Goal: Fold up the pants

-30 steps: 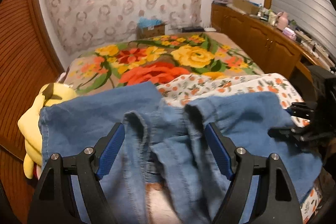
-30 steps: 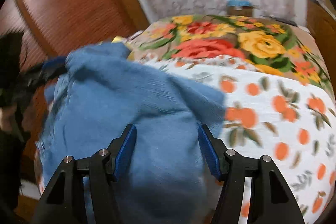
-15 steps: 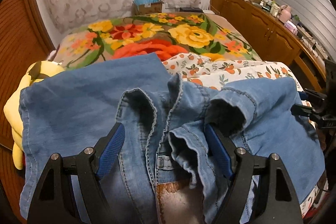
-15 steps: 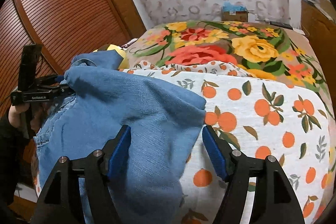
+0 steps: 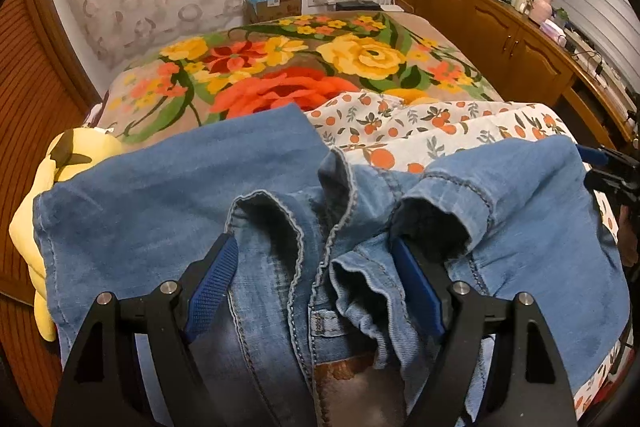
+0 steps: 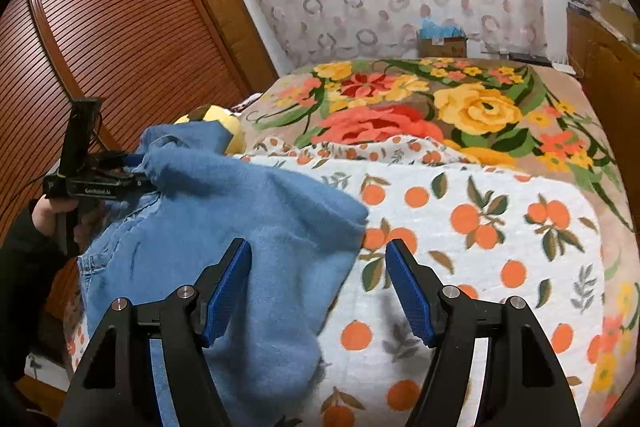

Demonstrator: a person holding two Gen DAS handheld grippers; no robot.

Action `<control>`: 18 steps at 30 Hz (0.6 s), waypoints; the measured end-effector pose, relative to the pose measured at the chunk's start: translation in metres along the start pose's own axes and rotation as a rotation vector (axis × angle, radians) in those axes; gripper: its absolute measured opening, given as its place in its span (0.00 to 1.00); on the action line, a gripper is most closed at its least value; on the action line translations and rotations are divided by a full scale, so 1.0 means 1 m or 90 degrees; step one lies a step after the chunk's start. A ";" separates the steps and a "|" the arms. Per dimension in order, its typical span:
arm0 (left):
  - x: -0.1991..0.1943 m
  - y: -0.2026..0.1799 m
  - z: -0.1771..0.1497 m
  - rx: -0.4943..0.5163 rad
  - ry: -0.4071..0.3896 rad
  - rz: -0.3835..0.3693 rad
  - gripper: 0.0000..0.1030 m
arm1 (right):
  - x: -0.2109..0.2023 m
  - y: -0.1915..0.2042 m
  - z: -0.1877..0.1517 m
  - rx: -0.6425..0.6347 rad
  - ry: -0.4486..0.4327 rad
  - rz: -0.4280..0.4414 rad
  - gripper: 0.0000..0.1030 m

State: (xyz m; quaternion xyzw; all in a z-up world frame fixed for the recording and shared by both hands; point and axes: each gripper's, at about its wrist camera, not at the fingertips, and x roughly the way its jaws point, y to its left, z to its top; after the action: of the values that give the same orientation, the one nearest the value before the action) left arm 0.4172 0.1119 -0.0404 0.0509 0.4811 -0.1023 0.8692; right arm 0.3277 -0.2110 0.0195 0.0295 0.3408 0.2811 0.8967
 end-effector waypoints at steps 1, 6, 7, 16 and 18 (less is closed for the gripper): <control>0.000 0.002 0.000 -0.002 0.000 0.001 0.80 | 0.002 0.000 -0.001 -0.001 0.001 -0.007 0.70; 0.001 0.008 -0.003 -0.009 -0.002 -0.003 0.81 | 0.028 0.002 -0.001 0.004 0.035 0.002 0.70; 0.001 0.009 -0.004 -0.011 -0.001 -0.006 0.81 | 0.033 0.003 0.000 0.006 0.041 0.010 0.70; -0.004 0.015 -0.002 -0.034 -0.014 -0.096 0.81 | 0.069 0.013 0.008 0.008 0.071 0.059 0.70; -0.008 0.014 -0.001 -0.035 -0.021 -0.118 0.81 | 0.074 0.015 0.011 0.002 0.070 0.061 0.70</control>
State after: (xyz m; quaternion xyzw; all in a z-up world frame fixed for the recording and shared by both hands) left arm 0.4154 0.1263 -0.0346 -0.0198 0.4718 -0.1697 0.8650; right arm 0.3724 -0.1585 -0.0123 0.0316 0.3882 0.3242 0.8621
